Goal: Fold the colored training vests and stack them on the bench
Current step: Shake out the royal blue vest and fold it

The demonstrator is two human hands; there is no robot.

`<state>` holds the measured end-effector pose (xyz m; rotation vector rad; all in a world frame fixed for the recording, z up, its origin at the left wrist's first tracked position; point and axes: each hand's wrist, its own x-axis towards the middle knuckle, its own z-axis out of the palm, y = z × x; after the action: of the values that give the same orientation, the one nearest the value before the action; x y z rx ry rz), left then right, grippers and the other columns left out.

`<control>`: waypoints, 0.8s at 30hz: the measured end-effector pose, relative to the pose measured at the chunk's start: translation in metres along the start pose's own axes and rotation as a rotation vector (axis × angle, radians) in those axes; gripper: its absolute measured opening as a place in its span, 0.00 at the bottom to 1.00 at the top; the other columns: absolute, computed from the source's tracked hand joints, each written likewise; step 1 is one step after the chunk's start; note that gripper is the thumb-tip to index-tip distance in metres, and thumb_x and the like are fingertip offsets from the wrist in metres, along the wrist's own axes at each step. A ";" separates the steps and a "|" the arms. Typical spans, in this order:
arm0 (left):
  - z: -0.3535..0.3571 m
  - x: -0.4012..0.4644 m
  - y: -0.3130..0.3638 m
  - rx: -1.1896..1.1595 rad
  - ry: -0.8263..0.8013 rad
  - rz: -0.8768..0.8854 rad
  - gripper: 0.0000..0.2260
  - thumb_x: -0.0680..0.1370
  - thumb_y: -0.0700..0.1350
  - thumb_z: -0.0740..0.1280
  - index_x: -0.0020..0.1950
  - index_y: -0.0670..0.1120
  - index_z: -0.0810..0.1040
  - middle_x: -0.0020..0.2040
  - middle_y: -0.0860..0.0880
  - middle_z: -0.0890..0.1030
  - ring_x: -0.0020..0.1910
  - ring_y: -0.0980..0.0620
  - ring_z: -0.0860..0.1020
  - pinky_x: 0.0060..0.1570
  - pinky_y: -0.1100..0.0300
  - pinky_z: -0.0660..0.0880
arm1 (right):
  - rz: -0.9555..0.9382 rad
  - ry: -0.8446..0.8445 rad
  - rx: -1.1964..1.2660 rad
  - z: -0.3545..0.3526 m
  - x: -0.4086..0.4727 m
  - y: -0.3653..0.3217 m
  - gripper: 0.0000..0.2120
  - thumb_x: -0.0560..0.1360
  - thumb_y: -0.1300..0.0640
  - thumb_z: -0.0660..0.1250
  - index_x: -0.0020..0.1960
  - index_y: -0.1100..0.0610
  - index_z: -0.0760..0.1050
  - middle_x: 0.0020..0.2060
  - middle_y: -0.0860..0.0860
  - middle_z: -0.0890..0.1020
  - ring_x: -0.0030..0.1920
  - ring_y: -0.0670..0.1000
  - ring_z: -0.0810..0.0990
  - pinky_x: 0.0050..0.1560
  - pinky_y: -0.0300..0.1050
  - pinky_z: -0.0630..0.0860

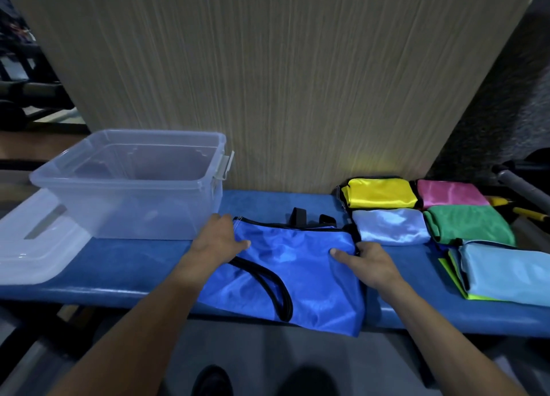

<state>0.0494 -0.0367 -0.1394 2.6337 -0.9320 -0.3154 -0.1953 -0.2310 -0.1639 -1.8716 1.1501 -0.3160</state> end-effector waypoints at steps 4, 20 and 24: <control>-0.001 -0.008 -0.002 0.118 0.054 0.021 0.19 0.76 0.52 0.73 0.61 0.43 0.72 0.60 0.44 0.72 0.58 0.42 0.75 0.55 0.51 0.74 | 0.004 -0.032 0.030 -0.003 0.001 -0.002 0.19 0.70 0.42 0.77 0.46 0.58 0.82 0.42 0.54 0.86 0.42 0.53 0.85 0.38 0.50 0.78; -0.010 -0.005 -0.012 -0.448 0.059 0.012 0.07 0.74 0.47 0.76 0.37 0.52 0.83 0.28 0.59 0.78 0.32 0.57 0.77 0.37 0.61 0.73 | -0.065 -0.060 0.034 -0.003 0.005 0.004 0.14 0.73 0.46 0.76 0.47 0.57 0.82 0.40 0.52 0.87 0.42 0.53 0.86 0.43 0.53 0.82; -0.020 -0.011 -0.004 -0.852 -0.058 0.032 0.07 0.78 0.45 0.73 0.41 0.45 0.82 0.38 0.48 0.82 0.40 0.51 0.80 0.46 0.56 0.77 | -0.067 -0.058 0.035 -0.002 0.006 0.006 0.13 0.73 0.47 0.76 0.47 0.55 0.82 0.41 0.51 0.87 0.43 0.53 0.86 0.50 0.57 0.83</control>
<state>0.0495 -0.0216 -0.1212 1.8310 -0.6479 -0.6211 -0.1967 -0.2382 -0.1694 -1.8794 1.0384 -0.3153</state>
